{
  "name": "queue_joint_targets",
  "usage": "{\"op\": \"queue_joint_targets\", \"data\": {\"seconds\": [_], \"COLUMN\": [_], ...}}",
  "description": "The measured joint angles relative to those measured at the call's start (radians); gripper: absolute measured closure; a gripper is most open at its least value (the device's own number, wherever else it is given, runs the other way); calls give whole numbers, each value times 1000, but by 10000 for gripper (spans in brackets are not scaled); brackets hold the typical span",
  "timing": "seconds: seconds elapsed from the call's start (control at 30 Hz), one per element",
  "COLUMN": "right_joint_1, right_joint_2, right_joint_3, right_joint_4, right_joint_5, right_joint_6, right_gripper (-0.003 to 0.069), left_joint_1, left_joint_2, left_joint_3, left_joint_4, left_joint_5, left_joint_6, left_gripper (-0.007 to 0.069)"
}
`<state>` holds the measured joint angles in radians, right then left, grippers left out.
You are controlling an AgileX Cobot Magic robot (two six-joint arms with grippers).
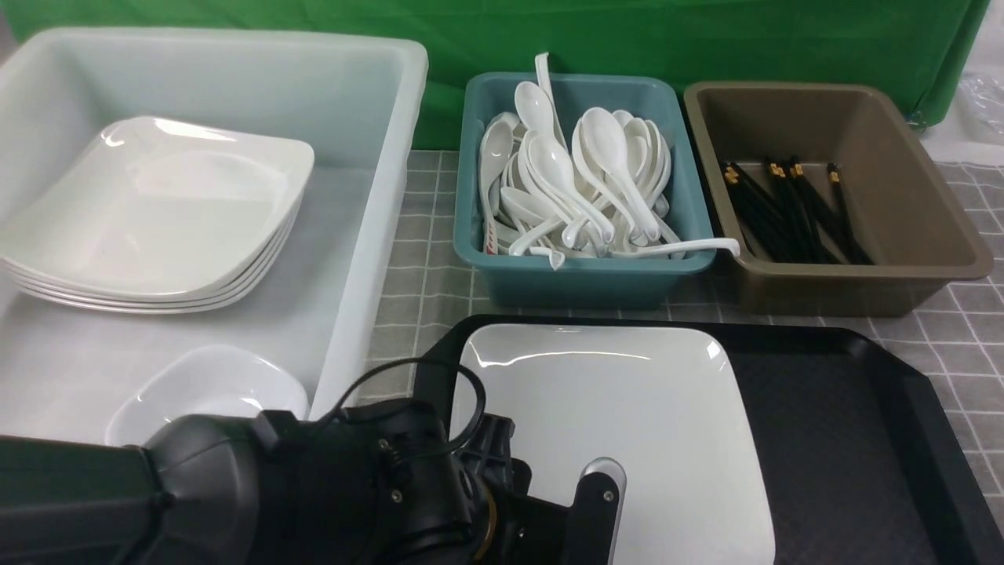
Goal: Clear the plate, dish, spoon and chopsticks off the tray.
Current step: Use the left arm to grab a plate from the dinner plate
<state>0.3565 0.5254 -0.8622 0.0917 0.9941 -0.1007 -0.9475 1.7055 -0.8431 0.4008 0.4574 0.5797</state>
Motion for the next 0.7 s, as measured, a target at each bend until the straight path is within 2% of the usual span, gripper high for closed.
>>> {"op": "queue_joint_targets", "data": {"seconds": [0.17, 0.3, 0.37, 0.57, 0.7], "right_joint_1": [0, 0, 0, 0, 0], "right_joint_2": [0, 0, 0, 0, 0], "right_joint_3": [0, 0, 0, 0, 0], "right_joint_4": [0, 0, 0, 0, 0], "right_joint_5": [0, 0, 0, 0, -16], "right_joint_6": [-4, -19, -20, -21, -21], "right_gripper": [557, 554, 551, 545, 538], "left_joint_1": [-1, -1, -3, -49, -129], "left_joint_2": [2, 5, 8, -42, -159], "left_joint_3": [0, 0, 0, 0, 1], "left_joint_4": [-8, -75, -107, -140, -152], "left_joint_5": [0, -4, -45, 11, 102], "left_joint_6": [-16, -7, -1, 6, -15], "left_gripper": [203, 368, 409, 428, 505]}}
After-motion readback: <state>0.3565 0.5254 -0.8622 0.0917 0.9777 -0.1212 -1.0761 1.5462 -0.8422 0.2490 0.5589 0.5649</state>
